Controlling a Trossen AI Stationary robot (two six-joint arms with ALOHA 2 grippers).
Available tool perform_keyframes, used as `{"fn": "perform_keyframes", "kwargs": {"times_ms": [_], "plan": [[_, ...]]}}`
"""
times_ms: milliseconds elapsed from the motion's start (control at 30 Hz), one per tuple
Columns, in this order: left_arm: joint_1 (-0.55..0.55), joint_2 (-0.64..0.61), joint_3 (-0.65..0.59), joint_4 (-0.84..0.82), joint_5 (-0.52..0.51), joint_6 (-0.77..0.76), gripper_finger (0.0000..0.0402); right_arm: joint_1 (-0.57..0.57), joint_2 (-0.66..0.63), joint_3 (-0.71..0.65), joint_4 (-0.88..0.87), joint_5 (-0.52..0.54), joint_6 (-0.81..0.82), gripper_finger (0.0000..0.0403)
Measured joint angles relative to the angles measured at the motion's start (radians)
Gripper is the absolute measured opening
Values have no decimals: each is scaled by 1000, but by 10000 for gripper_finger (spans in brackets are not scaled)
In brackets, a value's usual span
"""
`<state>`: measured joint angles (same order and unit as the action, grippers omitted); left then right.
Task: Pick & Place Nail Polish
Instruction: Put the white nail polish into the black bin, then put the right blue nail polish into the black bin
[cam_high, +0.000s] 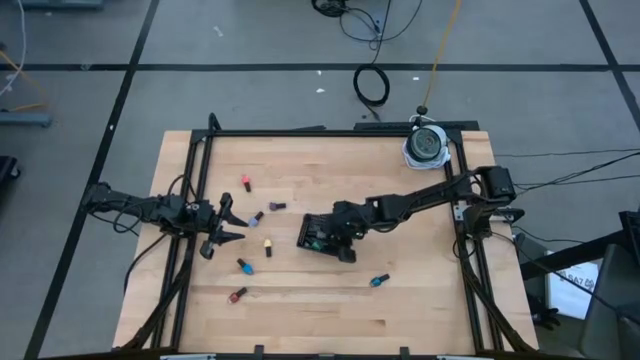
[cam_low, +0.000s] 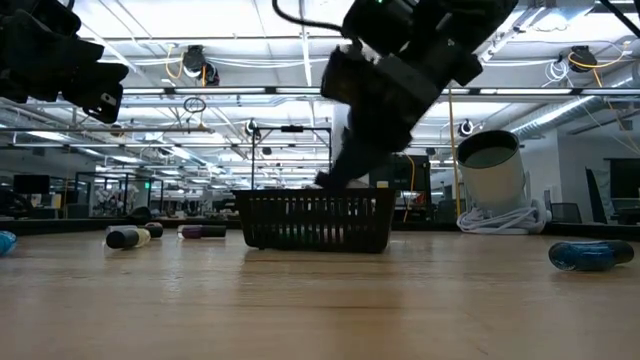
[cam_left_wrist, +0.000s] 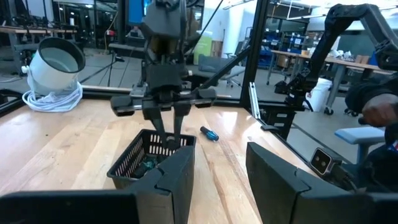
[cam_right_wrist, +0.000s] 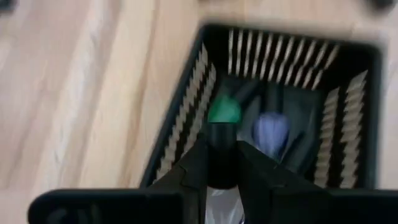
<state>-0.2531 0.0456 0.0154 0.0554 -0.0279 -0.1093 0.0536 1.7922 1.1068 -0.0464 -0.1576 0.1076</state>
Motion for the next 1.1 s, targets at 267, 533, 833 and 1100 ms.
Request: {"fn": "perform_keyframes", "kwargs": {"times_ms": [267, 533, 833, 1100], "plan": [[0, 0, 0, 0, 0, 0, 145, -7, -3, -3, -181, 1, 0, 48], [0, 0, 0, 0, 0, 0, 145, -47, -3, -3, -253, 23, -83, 48], [0, 0, 0, 0, 0, 0, 145, -51, -3, -3, -254, 0, -108, 135], [0, 0, 0, 0, 0, 0, 145, -46, -27, -4, -257, 0, -108, 234]]}}
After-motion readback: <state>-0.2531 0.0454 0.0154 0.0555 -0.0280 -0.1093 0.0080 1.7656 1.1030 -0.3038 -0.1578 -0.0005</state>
